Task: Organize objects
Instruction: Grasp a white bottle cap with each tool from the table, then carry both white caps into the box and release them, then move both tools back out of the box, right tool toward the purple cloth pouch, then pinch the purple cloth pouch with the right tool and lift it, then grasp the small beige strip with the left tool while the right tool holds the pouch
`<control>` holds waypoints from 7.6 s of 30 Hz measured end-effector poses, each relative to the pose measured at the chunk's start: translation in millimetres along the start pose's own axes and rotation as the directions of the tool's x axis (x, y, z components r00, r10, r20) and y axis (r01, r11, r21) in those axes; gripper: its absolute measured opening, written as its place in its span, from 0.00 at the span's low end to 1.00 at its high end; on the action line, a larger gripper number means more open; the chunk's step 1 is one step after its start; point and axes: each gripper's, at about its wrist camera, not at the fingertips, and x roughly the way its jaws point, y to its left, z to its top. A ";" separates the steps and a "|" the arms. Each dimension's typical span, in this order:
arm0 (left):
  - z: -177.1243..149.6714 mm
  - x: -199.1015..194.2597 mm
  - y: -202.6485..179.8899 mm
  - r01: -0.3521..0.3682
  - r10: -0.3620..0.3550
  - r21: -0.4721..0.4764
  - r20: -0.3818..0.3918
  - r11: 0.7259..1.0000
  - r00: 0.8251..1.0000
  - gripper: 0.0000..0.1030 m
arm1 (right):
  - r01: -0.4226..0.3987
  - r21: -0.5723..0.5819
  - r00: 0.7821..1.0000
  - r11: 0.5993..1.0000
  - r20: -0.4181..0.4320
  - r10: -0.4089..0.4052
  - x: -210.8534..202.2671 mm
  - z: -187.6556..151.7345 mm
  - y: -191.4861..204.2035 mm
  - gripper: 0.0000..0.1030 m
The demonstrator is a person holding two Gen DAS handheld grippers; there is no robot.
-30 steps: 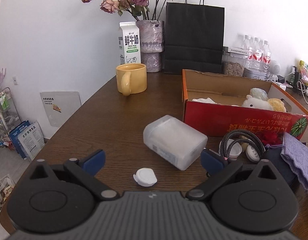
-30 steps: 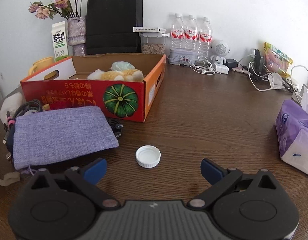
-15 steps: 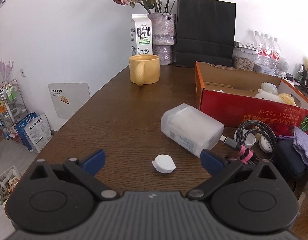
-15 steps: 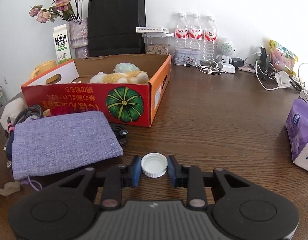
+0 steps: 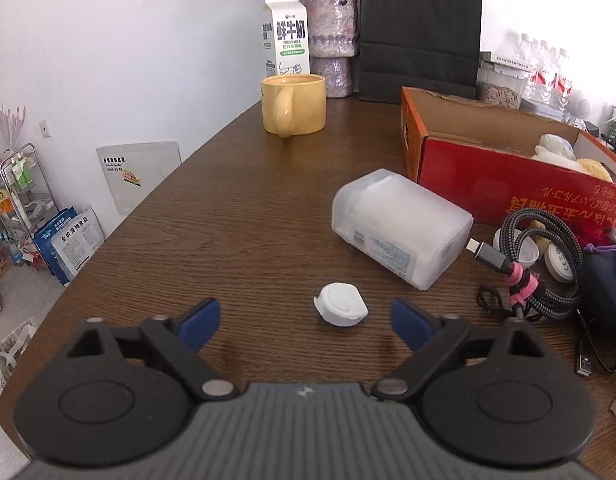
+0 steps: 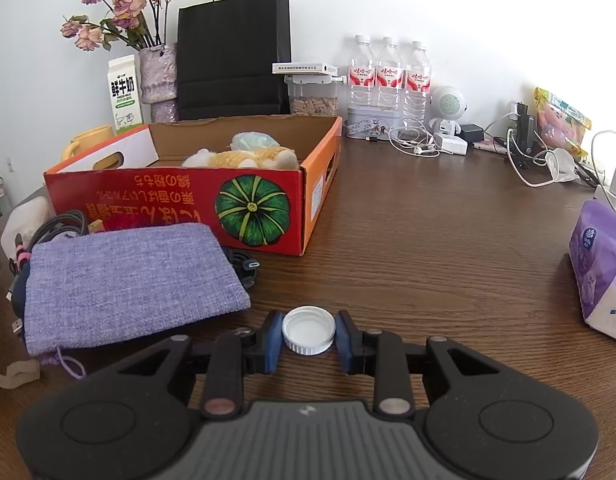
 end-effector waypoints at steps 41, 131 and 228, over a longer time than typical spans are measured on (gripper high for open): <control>77.1 -26.6 -79.0 0.160 -0.181 0.099 0.259 0.982 0.949 0.29 | -0.086 -0.074 0.976 0.994 0.193 0.099 -4.8 74.6 40.5 0.26; 95.0 -26.6 -107.1 0.176 -0.170 0.010 0.318 0.984 0.933 1.00 | -0.162 -0.083 0.957 0.983 0.232 0.177 2.1 94.5 70.3 1.00; -43.3 -58.2 -147.2 0.391 -0.396 0.255 -0.036 0.884 0.918 0.86 | -0.274 -0.056 0.936 0.960 0.213 0.280 -73.8 -6.1 60.3 0.08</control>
